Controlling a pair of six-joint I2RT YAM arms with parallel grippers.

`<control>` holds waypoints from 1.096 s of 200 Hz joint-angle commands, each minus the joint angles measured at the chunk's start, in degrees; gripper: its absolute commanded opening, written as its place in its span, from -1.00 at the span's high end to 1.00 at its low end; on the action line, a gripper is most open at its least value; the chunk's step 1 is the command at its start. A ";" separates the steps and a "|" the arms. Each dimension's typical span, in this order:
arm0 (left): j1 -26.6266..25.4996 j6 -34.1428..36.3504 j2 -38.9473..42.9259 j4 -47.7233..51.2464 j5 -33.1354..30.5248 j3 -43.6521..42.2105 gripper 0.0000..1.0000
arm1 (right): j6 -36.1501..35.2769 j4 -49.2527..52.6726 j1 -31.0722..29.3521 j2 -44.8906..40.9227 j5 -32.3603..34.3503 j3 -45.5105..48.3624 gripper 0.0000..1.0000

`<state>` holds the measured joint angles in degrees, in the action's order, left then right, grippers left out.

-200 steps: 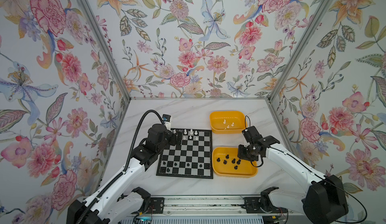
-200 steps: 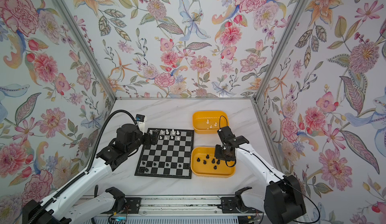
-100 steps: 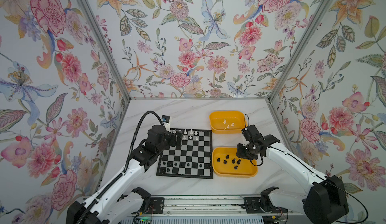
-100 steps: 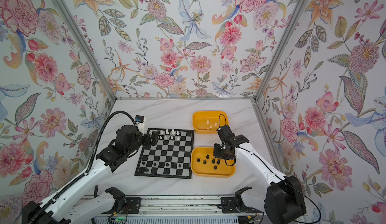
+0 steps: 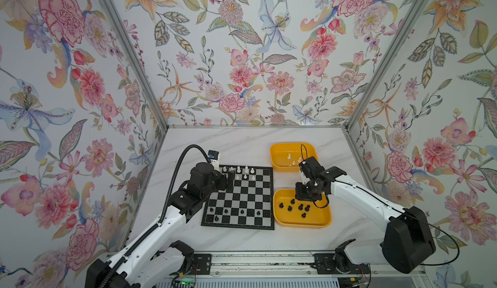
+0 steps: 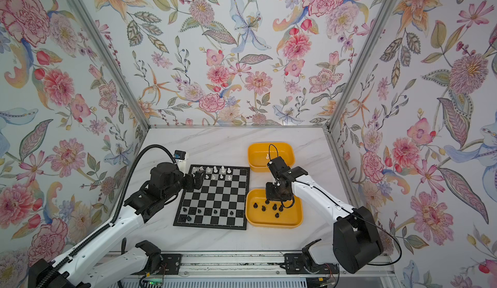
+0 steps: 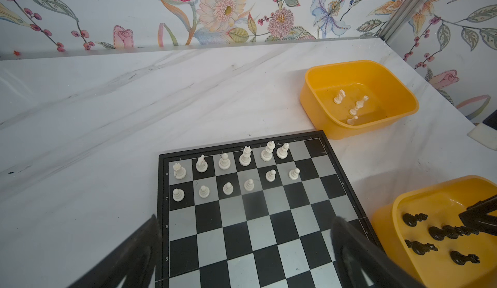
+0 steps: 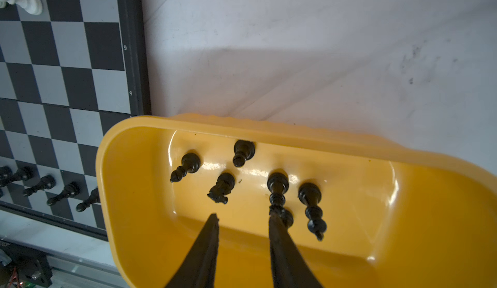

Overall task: Set up the chess pieces on the board
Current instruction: 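Close the right gripper on a black chess piece in the tray, then lift the black piece and carry it over the board while left gripper draws back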

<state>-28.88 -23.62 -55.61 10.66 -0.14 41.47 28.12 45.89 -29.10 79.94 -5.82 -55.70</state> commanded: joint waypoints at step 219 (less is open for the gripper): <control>8.16 2.82 -1.86 1.58 5.62 0.01 -0.99 | -1.47 -3.88 -1.33 14.14 0.29 -3.89 0.55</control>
<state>-22.13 -21.65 -57.39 11.55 3.29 41.54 27.16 42.11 -29.95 93.25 -5.78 -58.43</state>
